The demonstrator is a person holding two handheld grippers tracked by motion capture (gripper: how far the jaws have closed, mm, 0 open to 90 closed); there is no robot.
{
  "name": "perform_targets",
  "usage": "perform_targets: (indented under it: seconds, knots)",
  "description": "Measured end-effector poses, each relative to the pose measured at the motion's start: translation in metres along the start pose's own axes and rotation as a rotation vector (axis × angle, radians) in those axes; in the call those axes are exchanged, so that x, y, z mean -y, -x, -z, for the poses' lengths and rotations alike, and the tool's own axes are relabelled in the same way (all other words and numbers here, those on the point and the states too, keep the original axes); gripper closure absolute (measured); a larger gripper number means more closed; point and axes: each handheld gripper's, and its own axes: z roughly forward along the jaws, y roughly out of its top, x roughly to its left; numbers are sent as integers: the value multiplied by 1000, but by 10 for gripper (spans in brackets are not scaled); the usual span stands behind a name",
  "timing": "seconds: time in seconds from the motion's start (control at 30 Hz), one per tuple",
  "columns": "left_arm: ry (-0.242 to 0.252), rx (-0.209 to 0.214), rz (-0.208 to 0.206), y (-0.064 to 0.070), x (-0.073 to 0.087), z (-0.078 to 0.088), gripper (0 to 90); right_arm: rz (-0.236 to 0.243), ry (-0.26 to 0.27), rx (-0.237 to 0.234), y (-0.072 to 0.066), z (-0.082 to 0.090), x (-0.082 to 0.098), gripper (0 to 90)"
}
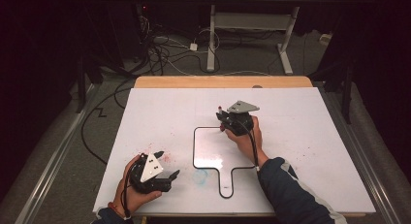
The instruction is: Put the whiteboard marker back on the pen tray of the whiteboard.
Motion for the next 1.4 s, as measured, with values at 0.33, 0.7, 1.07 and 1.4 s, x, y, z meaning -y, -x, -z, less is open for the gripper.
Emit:
perform_targets:
  seconds: [0.33, 0.7, 1.07, 1.4]
  knots:
    - [3, 1, 5, -1, 1, 0, 192, -9, 44, -210, -38, -10, -2, 814]
    - [6, 0, 3, -1, 1, 1, 192, 78, 48, -204, -48, -9, -3, 814]
    - [2, 0, 3, -1, 0, 1, 200, 102, 61, -133, -36, -14, -3, 814]
    - [6, 0, 8, -1, 2, 1, 199, 112, 58, -177, -54, -15, -5, 814]
